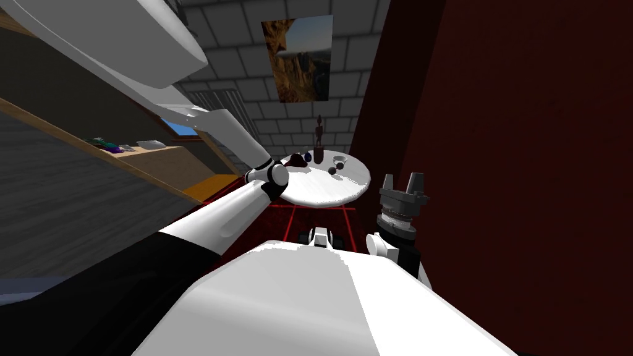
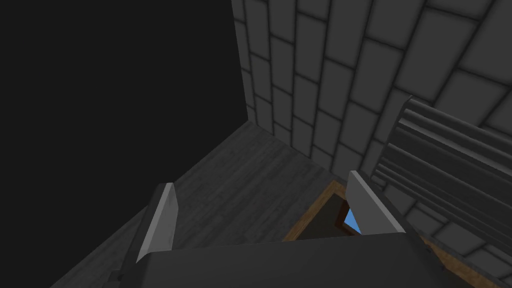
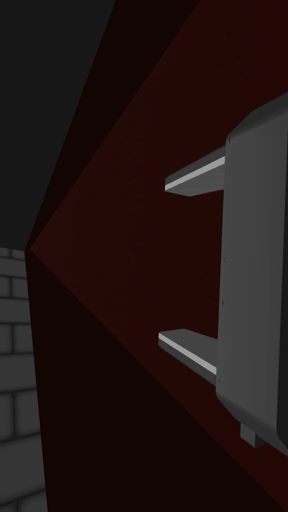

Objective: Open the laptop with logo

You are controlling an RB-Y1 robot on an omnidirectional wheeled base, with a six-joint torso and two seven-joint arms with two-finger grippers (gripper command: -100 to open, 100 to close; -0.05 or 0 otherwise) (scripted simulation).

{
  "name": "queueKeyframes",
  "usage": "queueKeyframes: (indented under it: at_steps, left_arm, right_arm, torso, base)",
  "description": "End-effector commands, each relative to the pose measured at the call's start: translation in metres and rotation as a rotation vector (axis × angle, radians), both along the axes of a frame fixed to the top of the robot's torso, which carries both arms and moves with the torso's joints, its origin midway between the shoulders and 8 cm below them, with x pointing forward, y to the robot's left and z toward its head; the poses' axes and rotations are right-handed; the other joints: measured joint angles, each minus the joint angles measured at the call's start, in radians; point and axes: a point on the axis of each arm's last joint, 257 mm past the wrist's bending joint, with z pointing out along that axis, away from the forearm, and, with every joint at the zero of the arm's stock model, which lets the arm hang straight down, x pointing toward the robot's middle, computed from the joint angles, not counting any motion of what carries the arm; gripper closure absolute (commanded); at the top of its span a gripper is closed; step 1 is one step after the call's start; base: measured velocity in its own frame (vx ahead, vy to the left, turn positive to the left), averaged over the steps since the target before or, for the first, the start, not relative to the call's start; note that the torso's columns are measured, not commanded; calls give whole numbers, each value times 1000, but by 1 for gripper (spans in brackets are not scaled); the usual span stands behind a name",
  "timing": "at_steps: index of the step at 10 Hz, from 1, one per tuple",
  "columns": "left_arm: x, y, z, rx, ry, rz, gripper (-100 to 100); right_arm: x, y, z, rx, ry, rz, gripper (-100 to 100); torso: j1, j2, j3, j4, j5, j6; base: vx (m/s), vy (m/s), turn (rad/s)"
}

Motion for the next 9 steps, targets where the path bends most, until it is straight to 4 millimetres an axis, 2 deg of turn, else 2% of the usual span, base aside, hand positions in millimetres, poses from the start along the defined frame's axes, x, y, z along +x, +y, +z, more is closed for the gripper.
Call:
queueKeyframes:
  at_steps: [1,2,4,5,7,8,9]
  left_arm:
    - [-8,-7,15,-16,-16,-38,-100]
    - [2,-10,15,-39,18,-78,-100]
    - [-11,-16,29,-39,-11,-95,-100]
    - [-2,-21,30,-58,21,-139,-100]
    - [-14,-26,42,-57,-5,-154,-100]
    - [-6,-35,44,-71,28,-202,-100]
    - [-17,-39,54,-69,3,-214,-100]
  right_arm:
    - [0,0,0,0,0,0,0]
    - [0,0,0,0,0,0,0]
    - [0,0,0,0,0,0,0]
    - [0,0,0,0,0,0,0]
    - [0,0,0,0,0,0,0]
    - [0,0,0,0,0,0,0]
    - [0,0,0,0,0,0,0]
  torso:
    - [0,0,0,0,0,0]
    - [0,0,0,0,0,0]
    - [0,0,0,0,0,0]
    - [0,0,0,0,0,0]
    - [0,0,0,0,0,0]
    - [-1,0,0,0,0,0]
    - [0,0,0,0,0,0]
  base:
    - [9,6,-6]
    - [12,9,45]
    - [12,11,16]
    - [15,17,66]
    - [12,9,9]
    - [10,12,61]
    - [13,14,36]
